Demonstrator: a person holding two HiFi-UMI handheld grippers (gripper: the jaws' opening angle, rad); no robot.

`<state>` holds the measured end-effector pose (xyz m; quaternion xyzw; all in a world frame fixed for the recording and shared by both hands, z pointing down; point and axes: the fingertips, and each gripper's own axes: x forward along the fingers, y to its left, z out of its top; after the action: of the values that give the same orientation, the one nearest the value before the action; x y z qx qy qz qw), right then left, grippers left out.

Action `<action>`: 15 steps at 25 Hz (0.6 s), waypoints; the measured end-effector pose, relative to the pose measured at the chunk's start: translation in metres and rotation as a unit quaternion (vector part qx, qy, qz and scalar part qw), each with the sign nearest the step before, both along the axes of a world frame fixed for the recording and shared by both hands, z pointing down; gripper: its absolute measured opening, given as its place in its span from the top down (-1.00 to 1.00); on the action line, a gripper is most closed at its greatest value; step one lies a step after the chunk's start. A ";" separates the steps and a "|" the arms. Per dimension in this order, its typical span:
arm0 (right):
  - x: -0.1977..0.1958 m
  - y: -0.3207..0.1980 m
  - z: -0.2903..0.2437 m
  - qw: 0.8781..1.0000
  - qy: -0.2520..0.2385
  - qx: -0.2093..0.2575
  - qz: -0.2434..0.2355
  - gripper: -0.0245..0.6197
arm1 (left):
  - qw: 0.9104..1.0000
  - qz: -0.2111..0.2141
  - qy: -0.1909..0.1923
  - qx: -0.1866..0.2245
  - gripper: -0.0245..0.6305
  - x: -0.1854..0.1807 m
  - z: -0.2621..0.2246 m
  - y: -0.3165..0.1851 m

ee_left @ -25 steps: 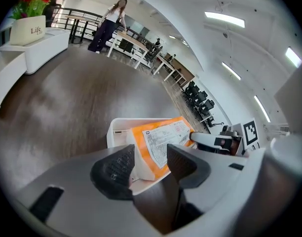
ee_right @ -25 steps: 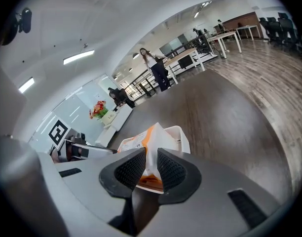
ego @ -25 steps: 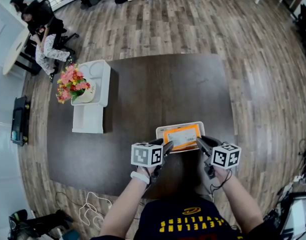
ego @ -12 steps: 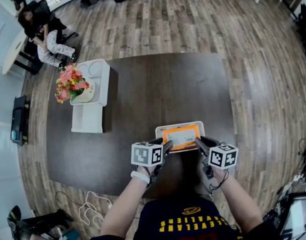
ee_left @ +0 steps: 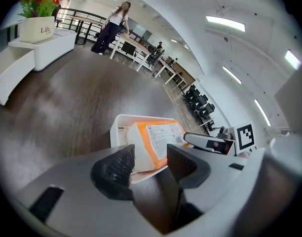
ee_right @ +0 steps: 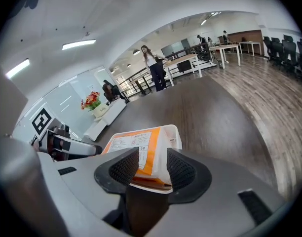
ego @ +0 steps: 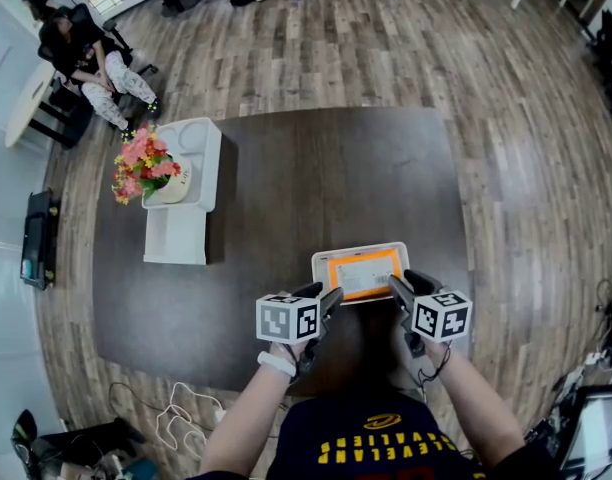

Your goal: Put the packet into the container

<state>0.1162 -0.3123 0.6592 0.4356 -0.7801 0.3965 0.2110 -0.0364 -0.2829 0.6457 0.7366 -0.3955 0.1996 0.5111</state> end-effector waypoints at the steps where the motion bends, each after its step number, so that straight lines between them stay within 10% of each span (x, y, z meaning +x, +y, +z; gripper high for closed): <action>1: 0.001 -0.001 -0.003 1.000 0.002 0.004 0.005 0.38 | 1.000 -0.004 0.003 0.002 0.30 -0.001 -0.002 0.001; 15: 0.012 0.003 -0.055 0.996 -0.040 0.062 0.044 0.25 | 0.994 -0.074 0.068 0.045 0.30 -0.010 -0.037 0.015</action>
<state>0.1279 -0.3092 0.6041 0.4657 -0.7911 0.3730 0.1347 -0.0461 -0.2675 0.6087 0.7397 -0.4219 0.0930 0.5159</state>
